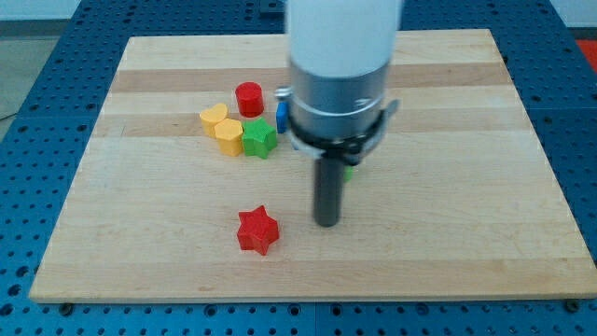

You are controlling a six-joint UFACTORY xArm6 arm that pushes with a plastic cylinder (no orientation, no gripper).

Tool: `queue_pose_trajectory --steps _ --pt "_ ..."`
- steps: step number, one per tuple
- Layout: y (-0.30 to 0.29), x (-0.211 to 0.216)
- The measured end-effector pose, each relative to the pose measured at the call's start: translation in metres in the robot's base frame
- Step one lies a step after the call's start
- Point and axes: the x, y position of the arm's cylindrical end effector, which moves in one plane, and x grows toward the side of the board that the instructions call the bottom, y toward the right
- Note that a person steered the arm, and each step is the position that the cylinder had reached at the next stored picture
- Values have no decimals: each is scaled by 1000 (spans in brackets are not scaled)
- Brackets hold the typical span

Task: Arrange the red circle and blue blocks in a vertical line

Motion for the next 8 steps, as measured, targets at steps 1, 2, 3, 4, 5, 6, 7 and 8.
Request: queue_pose_trajectory --steps 1,2,3,4,5,6,7,8 --pt "-74 2" --pt "-147 -9" --pt "-200 -45" --pt "-231 -90" --pt "-232 -135" --pt "-203 -165" --pt "-164 -173" --pt "-134 -173"
